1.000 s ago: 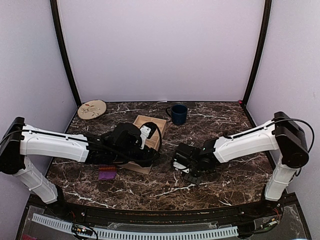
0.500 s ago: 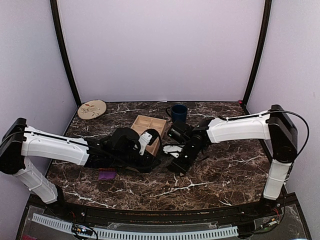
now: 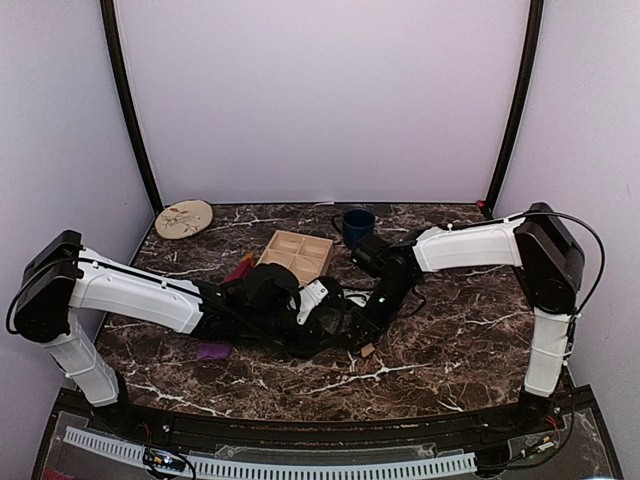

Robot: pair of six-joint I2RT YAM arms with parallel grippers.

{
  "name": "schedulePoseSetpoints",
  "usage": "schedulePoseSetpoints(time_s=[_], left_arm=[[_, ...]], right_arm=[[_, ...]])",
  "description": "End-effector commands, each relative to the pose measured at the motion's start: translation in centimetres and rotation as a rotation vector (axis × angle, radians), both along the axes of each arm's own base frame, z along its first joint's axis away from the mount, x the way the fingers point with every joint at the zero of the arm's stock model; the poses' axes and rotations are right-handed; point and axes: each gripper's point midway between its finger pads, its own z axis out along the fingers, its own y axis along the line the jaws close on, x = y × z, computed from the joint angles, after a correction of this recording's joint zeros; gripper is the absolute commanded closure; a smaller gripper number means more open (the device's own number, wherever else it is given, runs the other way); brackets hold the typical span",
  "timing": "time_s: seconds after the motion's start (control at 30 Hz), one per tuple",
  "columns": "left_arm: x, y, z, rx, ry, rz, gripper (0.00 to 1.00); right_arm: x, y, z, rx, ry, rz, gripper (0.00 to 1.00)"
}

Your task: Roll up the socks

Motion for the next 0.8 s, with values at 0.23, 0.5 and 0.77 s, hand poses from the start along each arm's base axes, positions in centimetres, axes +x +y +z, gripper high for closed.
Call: schedulePoseSetpoints(time_s=[0.23,0.5,0.77], left_arm=[[0.2,-2.8,-0.4,0.012,-0.058,-0.095,0.4],[0.7,-3.7,-0.9,0.02,-0.054,-0.094,0.43],[-0.1,-3.5,-2.6,0.049,0.0,-0.112,0.55]], right_arm=[[-0.7,1.0,1.7,0.102,0.128,0.011,1.0],[-0.7,1.4,1.5,0.116,0.144,0.019,1.0],[-0.5,1.6,1.2,0.116,0.149,0.019,1.0]])
